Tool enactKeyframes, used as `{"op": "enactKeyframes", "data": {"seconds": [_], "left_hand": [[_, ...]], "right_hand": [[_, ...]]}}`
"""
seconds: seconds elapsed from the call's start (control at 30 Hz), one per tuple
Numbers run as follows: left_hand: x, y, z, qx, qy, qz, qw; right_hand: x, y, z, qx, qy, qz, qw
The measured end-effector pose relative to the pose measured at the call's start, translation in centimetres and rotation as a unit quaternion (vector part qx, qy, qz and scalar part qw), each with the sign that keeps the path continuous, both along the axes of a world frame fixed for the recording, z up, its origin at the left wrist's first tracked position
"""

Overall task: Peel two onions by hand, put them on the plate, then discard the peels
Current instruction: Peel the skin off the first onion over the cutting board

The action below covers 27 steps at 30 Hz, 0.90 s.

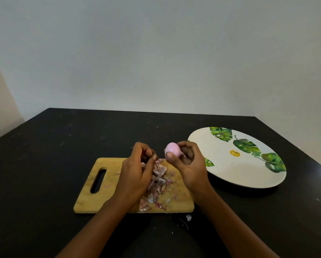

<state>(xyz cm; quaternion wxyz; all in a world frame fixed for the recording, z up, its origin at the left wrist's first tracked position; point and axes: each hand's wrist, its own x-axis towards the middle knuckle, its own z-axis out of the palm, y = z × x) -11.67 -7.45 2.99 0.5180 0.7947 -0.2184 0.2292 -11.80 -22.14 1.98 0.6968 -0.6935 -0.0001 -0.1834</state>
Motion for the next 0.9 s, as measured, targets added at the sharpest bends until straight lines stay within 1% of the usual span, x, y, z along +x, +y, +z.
{"op": "enactKeyframes", "data": {"seconds": [0.07,0.13,0.23,0.3,0.37,0.5,0.6,0.7,0.8,0.9], "left_hand": [[0.1,0.06,-0.19,-0.011,-0.009,0.014,1.0],[0.14,0.18,-0.26,-0.018,-0.019,0.034,0.999],[0.02,0.23,0.05,-0.052,0.0,0.022,0.998],[-0.1,0.18,0.23,-0.068,0.016,0.003,0.998],[-0.15,0.11,0.33,-0.08,0.026,-0.007,0.996],[0.06,0.09,0.5,-0.111,0.067,0.0,0.992],[0.19,0.22,0.57,-0.143,0.117,0.002,0.983],[0.31,0.46,0.63,-0.164,0.146,-0.009,0.975],[0.43,0.61,0.61,-0.153,0.135,-0.006,0.979],[0.33,0.48,0.5,-0.107,0.103,0.007,0.989]], "right_hand": [[0.05,0.12,0.16,0.104,0.034,0.05,0.993],[-0.03,0.5,0.46,0.194,0.06,0.094,0.975],[-0.19,0.77,0.73,0.246,0.098,0.123,0.956],[-0.2,0.75,0.73,0.257,0.109,0.135,0.951],[-0.22,0.75,0.72,0.247,0.111,0.148,0.951],[-0.2,0.78,0.59,0.222,0.114,0.168,0.954],[-0.29,0.8,0.62,0.25,0.105,0.185,0.945],[-0.34,0.73,0.64,0.263,0.093,0.194,0.94],[-0.36,0.78,0.59,0.248,0.083,0.185,0.947],[-0.35,0.79,0.6,0.23,0.071,0.172,0.955]]}}
